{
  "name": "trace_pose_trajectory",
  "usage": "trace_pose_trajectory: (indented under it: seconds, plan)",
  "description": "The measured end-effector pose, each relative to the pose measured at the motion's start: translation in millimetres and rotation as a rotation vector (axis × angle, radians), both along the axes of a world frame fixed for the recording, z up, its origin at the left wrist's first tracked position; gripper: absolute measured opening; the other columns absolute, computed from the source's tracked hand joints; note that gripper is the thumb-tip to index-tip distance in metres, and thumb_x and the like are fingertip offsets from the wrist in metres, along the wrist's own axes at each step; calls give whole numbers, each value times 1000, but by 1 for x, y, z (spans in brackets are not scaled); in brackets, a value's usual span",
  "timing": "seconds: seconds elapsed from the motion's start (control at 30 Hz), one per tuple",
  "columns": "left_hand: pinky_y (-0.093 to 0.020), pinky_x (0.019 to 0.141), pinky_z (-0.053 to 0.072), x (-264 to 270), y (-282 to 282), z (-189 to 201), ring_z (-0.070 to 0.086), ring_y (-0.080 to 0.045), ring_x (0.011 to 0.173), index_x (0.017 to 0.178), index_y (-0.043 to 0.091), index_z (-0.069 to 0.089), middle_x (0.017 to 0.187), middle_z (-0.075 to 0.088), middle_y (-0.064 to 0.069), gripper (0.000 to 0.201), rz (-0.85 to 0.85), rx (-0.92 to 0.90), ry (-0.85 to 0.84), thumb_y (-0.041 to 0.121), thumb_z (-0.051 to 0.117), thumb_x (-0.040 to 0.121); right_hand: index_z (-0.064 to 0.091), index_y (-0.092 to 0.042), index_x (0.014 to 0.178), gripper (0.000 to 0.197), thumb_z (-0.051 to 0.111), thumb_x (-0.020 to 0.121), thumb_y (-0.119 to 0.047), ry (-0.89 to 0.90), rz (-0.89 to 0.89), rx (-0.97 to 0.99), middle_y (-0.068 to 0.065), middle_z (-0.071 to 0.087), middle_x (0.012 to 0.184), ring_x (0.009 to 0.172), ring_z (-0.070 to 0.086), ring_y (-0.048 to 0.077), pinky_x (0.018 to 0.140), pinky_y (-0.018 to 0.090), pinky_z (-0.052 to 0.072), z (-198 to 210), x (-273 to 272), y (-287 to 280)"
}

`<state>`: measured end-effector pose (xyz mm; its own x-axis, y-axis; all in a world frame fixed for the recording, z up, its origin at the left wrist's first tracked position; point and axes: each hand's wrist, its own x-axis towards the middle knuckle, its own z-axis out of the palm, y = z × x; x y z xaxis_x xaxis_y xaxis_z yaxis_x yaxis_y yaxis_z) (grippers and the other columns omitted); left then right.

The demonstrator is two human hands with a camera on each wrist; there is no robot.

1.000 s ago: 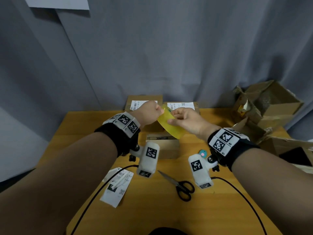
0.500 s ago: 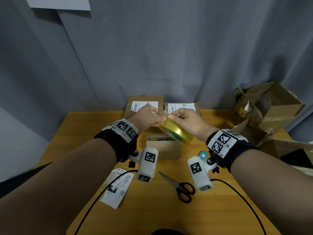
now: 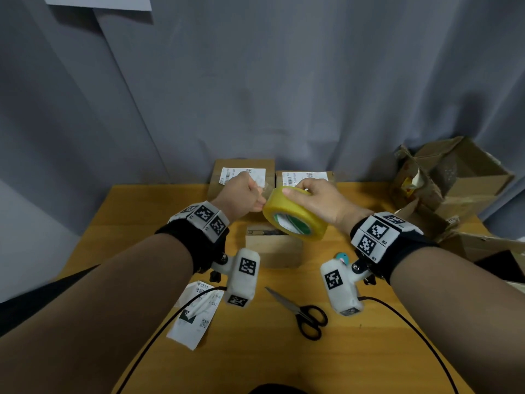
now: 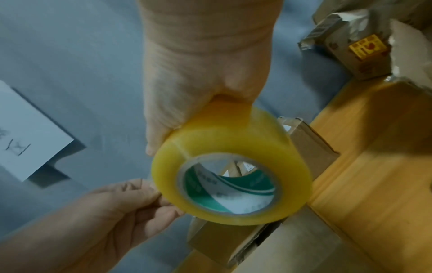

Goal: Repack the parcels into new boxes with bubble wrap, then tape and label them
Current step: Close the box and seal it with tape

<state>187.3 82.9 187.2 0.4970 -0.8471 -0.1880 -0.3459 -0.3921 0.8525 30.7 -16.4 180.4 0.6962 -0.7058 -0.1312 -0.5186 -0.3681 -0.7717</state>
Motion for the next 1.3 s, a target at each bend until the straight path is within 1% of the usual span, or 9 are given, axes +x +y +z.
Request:
trace_pose_trajectory:
  seconds: [0.1, 0.23, 0.3, 0.4, 0.6, 0.77, 1.0, 1.13, 1.3]
  plan:
    - [-25, 66, 57, -3, 6, -7, 66, -23, 76, 96, 0, 48, 87, 64, -17, 7, -18, 21, 49, 5, 43, 98, 60, -8, 121, 61, 54, 87, -59, 149, 27, -172, 7, 60, 122, 115, 54, 25, 90, 31, 42, 6, 6, 3]
    - [-21, 60, 54, 4, 9, -30, 65, -15, 68, 96, -1, 53, 85, 67, -12, 13, -18, 94, 20, 8, 44, 98, 60, -20, 80, 43, 56, 82, -63, 318, 74, -259, -3, 61, 85, 85, 60, 20, 61, 28, 41, 8, 24, 6]
    - [-18, 56, 51, 9, 9, -43, 66, -13, 67, 103, -5, 54, 85, 67, -10, 17, 11, 134, 39, 8, 44, 98, 60, -19, 81, 41, 57, 83, -60, 391, 112, -291, -1, 59, 81, 75, 57, 17, 53, 26, 38, 5, 38, 10]
    - [-16, 52, 50, 14, 14, -58, 66, -15, 69, 107, -7, 54, 85, 65, -9, 20, 70, 173, 86, 8, 44, 98, 61, -13, 93, 45, 56, 85, -57, 485, 165, -374, 2, 59, 85, 77, 58, 17, 60, 27, 46, -4, 59, 17]
    - [-14, 50, 50, 27, 28, -84, 66, -16, 70, 110, -9, 52, 97, 66, -18, 23, 147, 180, 150, 8, 43, 98, 57, -12, 86, 48, 55, 85, -60, 676, 213, -436, 0, 56, 73, 64, 53, 15, 59, 27, 46, -26, 82, 22]
    - [-14, 51, 51, 42, 28, -83, 66, -16, 71, 109, -10, 52, 90, 66, -15, 21, 134, 173, 233, 6, 44, 98, 64, -15, 81, 44, 50, 89, -56, 519, 184, -364, 0, 63, 80, 74, 59, 17, 56, 25, 40, -30, 76, 6]
    - [-17, 55, 55, 40, 24, -87, 64, -16, 68, 108, -10, 56, 83, 65, -12, 22, 197, 147, 267, 7, 47, 98, 70, -12, 85, 52, 53, 86, -61, 177, 89, 107, 2, 71, 79, 74, 68, 18, 71, 30, 54, -48, 33, -11]
    - [-18, 58, 53, 38, 17, -73, 64, -13, 67, 99, -3, 61, 85, 69, -8, 20, 121, 119, 119, 11, 47, 98, 69, -19, 87, 54, 49, 83, -69, 263, 102, -79, -3, 67, 82, 78, 63, 15, 74, 32, 51, -33, 43, -13]
    - [-14, 52, 49, 53, 18, -47, 62, -9, 61, 81, 4, 61, 80, 68, -8, 22, 143, 0, 59, 10, 48, 97, 46, -25, 65, 40, 51, 87, -58, 555, 210, -465, -6, 49, 70, 68, 49, 13, 55, 26, 30, -3, 46, -10]
